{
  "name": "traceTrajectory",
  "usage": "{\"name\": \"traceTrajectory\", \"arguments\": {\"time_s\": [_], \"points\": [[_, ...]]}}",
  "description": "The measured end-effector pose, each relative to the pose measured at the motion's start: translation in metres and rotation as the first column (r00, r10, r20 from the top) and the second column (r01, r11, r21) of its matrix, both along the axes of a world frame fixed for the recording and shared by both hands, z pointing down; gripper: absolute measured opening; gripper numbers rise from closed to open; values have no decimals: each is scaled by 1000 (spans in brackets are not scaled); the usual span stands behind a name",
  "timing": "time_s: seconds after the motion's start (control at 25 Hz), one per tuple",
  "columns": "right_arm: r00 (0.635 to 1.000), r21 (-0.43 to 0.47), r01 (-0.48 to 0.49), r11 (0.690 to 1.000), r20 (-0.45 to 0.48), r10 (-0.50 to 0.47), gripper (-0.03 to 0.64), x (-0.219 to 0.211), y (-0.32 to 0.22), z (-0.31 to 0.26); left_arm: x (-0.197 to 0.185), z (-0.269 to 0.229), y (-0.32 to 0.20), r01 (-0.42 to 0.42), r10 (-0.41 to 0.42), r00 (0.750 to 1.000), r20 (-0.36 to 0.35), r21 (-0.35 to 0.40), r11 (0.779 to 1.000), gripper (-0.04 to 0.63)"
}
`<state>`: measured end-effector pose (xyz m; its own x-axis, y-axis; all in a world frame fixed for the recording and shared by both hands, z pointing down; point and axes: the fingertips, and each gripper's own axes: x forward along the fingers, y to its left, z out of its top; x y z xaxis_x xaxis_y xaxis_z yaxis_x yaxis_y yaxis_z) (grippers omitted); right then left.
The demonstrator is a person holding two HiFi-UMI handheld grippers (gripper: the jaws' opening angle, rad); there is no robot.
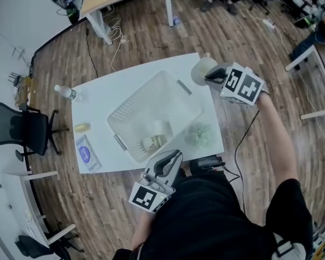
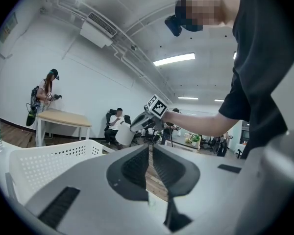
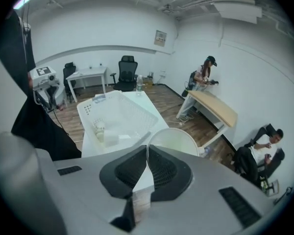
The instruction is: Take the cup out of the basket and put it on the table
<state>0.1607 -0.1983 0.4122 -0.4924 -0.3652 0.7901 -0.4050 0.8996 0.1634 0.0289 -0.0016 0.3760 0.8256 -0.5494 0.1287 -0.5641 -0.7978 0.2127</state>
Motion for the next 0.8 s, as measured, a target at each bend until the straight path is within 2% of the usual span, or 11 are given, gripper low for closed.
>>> {"name": "traceTrajectory", "arguments": {"time_s": [0.16,0.44,0.56,0.8], "points": [[995,-48,-28,998,-97,23,34,22,-7,67,6,5,0,15,-14,1000,9,-15,1000,32],[974,-131,79,988,-202,-105,34,24,14,177,9,8,-5,61,-60,998,33,-28,998,32],[955,-135,126,983,-252,-157,34,22,20,207,8,11,-6,76,-74,996,44,-35,997,32],[935,-178,189,966,-269,-232,35,10,33,236,4,15,-8,102,-99,994,53,-49,994,32]]}}
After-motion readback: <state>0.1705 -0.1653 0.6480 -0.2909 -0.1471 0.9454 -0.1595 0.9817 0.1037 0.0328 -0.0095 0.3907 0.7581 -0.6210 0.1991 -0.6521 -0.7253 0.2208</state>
